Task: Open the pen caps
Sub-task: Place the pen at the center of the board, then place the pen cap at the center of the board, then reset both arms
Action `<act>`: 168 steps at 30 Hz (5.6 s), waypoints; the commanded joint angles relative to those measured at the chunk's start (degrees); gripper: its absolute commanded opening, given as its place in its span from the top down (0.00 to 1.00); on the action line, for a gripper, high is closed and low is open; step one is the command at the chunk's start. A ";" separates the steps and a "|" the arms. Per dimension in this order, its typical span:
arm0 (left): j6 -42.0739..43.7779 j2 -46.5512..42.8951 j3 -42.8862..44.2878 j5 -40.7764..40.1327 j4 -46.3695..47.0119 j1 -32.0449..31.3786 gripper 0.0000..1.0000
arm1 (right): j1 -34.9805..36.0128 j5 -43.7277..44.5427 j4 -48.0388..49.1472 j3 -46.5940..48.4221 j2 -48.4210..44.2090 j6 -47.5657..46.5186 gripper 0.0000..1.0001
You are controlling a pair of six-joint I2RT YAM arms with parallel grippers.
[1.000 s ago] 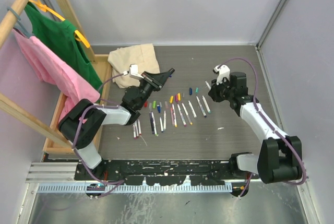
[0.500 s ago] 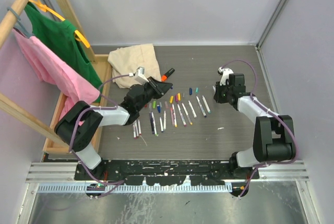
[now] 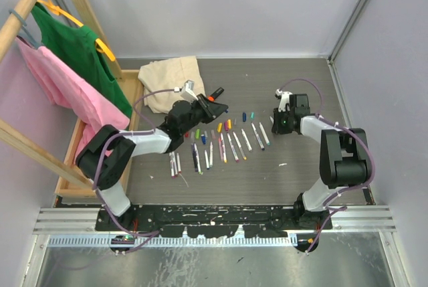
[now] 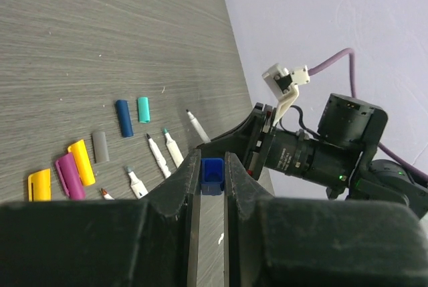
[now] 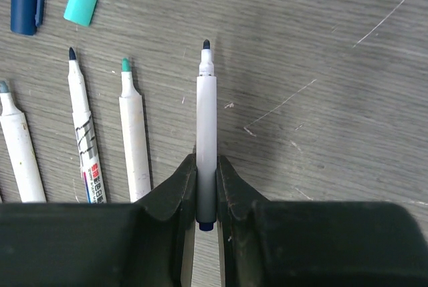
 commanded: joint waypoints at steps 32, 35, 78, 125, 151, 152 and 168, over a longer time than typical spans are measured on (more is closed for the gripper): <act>4.03 28.38 53.32 -6.29 -54.20 -8.15 1.00 | -3.65 -4.91 -3.30 3.89 -16.60 -3.41 0.48; 4.30 32.98 60.37 -7.54 -59.55 -8.52 0.98 | -4.46 -6.64 -4.20 4.13 -19.43 -4.67 0.47; 12.13 41.00 85.46 -9.45 -67.78 -8.29 0.63 | -6.52 -10.66 -3.68 2.75 -26.68 -5.62 0.40; 46.05 -55.06 29.04 -4.73 -77.36 -4.99 0.02 | -8.31 -19.62 -20.03 42.20 -36.89 13.46 0.00; 47.60 -56.41 29.56 -6.11 -79.06 -5.02 0.02 | -8.32 -22.70 -20.05 44.11 -36.05 11.20 0.00; 47.58 -56.32 29.64 -5.98 -79.16 -5.02 0.02 | -8.31 -22.90 -20.03 43.99 -36.02 11.10 0.00; 47.57 -55.93 29.44 -5.66 -79.57 -5.02 0.02 | -8.32 -21.47 -20.95 45.14 -35.93 8.96 0.00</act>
